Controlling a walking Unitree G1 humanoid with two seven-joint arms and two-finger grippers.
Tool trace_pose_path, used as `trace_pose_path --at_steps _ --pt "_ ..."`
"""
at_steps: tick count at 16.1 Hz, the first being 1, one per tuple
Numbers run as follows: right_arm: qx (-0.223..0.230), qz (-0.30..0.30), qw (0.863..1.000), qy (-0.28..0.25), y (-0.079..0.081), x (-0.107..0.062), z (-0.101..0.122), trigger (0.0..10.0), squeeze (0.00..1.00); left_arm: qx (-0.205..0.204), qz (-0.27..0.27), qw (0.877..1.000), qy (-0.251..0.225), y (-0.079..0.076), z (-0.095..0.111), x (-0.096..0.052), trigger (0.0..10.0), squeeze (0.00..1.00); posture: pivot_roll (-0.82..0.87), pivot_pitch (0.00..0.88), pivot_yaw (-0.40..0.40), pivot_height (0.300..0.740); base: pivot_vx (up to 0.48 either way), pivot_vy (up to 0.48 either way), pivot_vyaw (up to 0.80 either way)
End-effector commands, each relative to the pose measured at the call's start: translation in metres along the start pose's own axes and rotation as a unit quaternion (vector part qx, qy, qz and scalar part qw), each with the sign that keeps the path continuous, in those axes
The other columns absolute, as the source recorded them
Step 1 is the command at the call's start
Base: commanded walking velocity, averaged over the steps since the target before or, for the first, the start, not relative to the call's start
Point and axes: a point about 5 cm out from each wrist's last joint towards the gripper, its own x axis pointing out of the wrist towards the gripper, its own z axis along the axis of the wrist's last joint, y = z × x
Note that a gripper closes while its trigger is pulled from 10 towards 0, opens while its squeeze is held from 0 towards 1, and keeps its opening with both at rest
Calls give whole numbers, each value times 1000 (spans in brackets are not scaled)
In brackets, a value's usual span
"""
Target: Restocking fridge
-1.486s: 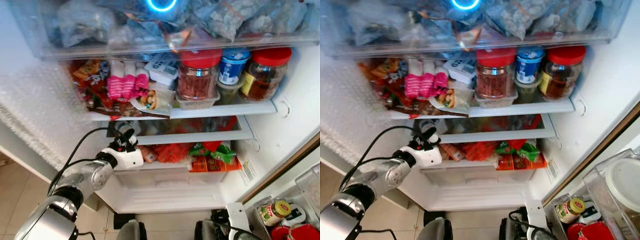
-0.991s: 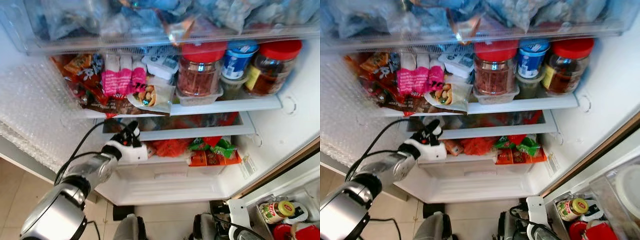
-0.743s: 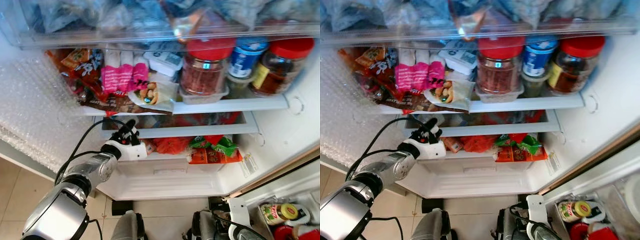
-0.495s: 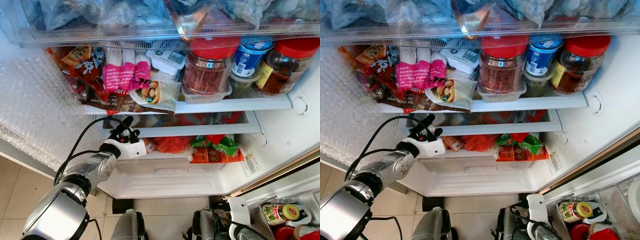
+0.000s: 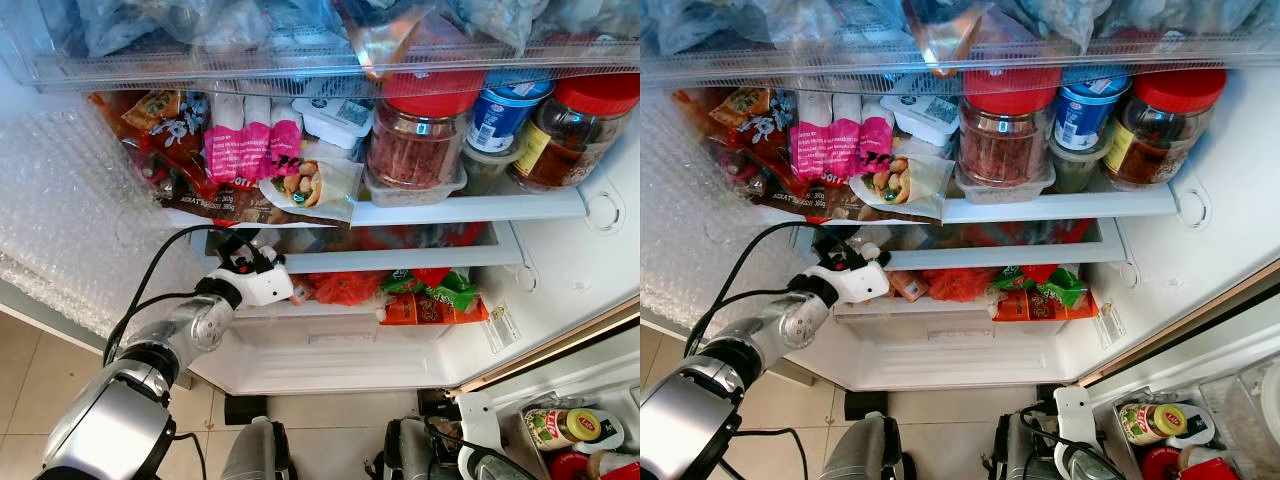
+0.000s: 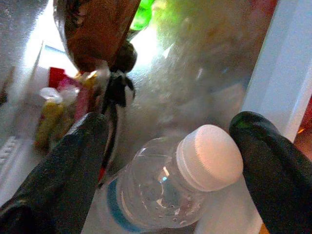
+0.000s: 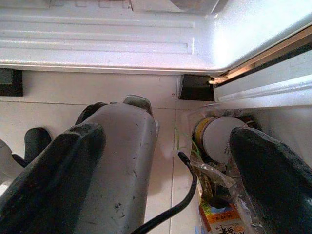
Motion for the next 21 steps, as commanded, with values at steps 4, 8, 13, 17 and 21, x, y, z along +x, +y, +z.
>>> trace_pose_path --at_steps 4,8,13,17,21 --pt "-7 -17 995 100 -7 -13 -52 10000 0 -43 -46 998 -17 -2 7 3 10000 1000 -52 272 25 642 0 0 0" --pt "-7 -18 995 100 -8 -13 -52 10000 0 -48 -46 998 -21 1 8 4 10000 1000 -51 273 26 642 0 0 0" --pt "-5 -19 995 99 -8 -13 -52 10000 0 2 -6 1000 5 14 1 8 10000 0 -47 278 23 642 0 0 0" --pt "-5 -18 995 99 -9 -13 -52 10000 0 2 16 1000 24 18 -3 8 10000 0 -49 278 22 642 0 0 0" --pt "-6 -17 995 100 -9 -13 -52 10000 0 -39 -54 998 -3 -1 3 3 10000 0 -50 279 20 642 0 0 0"
